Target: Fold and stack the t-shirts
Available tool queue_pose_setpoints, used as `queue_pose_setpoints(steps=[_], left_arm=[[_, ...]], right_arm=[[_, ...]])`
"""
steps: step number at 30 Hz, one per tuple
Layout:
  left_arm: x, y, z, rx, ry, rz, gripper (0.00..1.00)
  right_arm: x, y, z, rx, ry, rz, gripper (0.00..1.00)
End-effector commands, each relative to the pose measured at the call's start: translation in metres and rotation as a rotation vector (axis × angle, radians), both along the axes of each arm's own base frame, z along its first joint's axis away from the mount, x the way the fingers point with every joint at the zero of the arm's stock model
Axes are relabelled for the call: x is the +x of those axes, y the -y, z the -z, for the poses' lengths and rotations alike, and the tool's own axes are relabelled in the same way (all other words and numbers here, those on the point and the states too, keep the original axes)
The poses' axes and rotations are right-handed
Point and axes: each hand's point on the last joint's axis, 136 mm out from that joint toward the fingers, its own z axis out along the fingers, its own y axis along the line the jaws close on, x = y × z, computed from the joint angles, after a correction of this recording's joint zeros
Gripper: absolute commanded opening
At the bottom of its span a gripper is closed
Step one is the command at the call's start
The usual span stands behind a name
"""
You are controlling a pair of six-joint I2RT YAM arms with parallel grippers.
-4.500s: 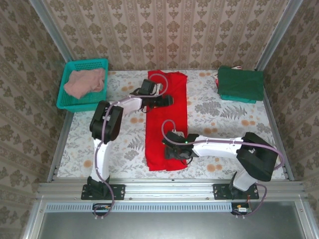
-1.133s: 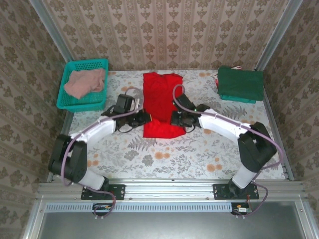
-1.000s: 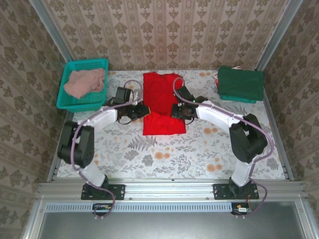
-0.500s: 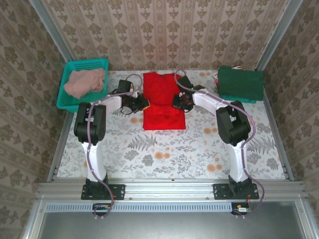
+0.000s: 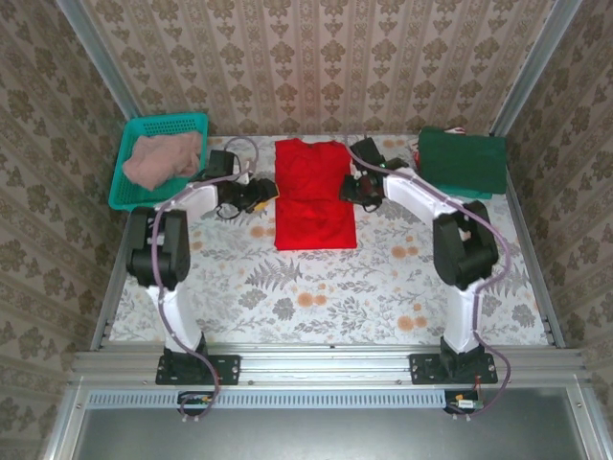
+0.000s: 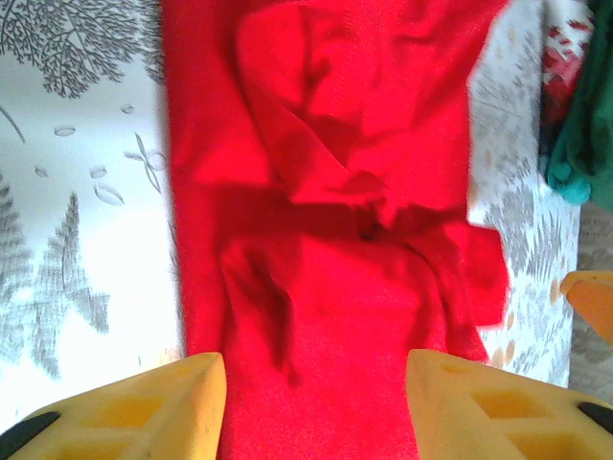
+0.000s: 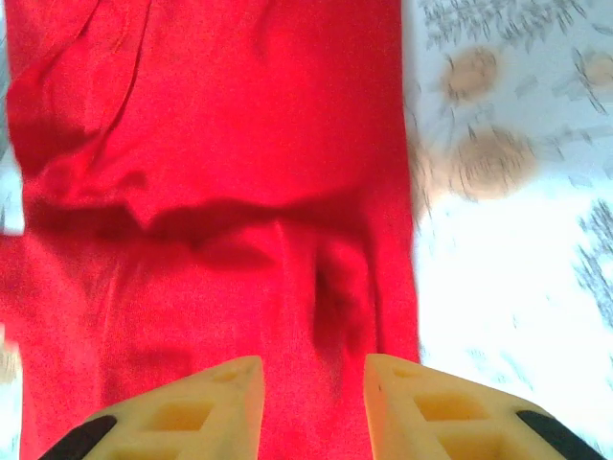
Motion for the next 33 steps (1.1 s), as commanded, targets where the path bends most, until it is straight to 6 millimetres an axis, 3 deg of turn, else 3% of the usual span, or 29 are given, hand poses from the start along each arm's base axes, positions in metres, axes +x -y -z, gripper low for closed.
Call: queue_pose_setpoints(steps=[1,3,7,10,12,16,27,31,33], left_arm=[[-0.035,0.004,-0.018,0.085,0.129,0.07,0.52],[-0.056,0.009,-0.008,0.101,0.132,0.086,0.52],[-0.08,0.022,0.015,0.134,0.133,0.13,0.51],[-0.08,0.025,0.039,0.149,0.087,0.14,0.48],[-0.076,0.028,0.053,0.096,0.031,0.13,0.38],[-0.087,0.032,0.07,0.134,0.0,0.165,0.38],[-0.109,0.024,0.095,0.194,-0.071,0.209,0.38],[-0.109,0.021,0.089,0.206,-0.072,0.211,0.38],[-0.106,0.016,0.078,0.22,-0.057,0.199,0.4]], right_arm=[[-0.037,-0.035,-0.008,-0.015,0.066,-0.126,0.3],[-0.05,-0.053,0.013,-0.03,0.018,-0.166,0.25],[-0.039,-0.065,0.041,-0.075,-0.035,-0.176,0.19],[-0.026,-0.065,0.049,-0.116,-0.051,-0.183,0.19],[-0.016,-0.064,0.055,-0.131,-0.068,-0.189,0.19],[0.001,-0.057,0.065,-0.186,-0.09,-0.175,0.19],[0.077,-0.053,0.053,-0.254,-0.017,-0.154,0.23],[0.097,-0.047,0.021,-0.277,0.054,-0.144,0.27],[0.101,-0.043,-0.005,-0.286,0.1,-0.142,0.28]])
